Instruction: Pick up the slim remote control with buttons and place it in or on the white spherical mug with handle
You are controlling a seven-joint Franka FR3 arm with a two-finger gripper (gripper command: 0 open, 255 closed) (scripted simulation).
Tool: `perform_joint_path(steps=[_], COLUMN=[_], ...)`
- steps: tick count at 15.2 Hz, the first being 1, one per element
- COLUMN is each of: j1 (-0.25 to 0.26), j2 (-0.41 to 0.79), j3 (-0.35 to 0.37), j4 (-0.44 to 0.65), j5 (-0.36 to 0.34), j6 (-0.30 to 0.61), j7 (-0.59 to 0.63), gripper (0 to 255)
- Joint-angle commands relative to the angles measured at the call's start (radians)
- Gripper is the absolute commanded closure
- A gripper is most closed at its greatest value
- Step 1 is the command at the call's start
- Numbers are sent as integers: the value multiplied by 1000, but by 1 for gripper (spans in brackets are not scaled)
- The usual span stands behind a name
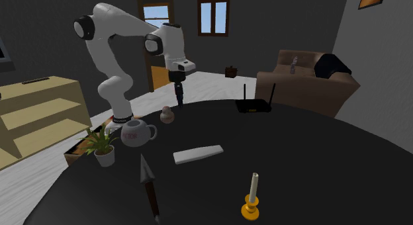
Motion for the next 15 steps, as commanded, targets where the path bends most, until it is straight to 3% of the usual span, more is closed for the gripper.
perform_joint_path(steps=[1,8,15], j1=[-2,-32,-126], j2=[73,353,648], j3=[-31,-96,-86], j4=[39,212,460], j5=[17,130,257], j6=[29,99,104], j7=[-60,-262,-434], gripper=[0,0,0])
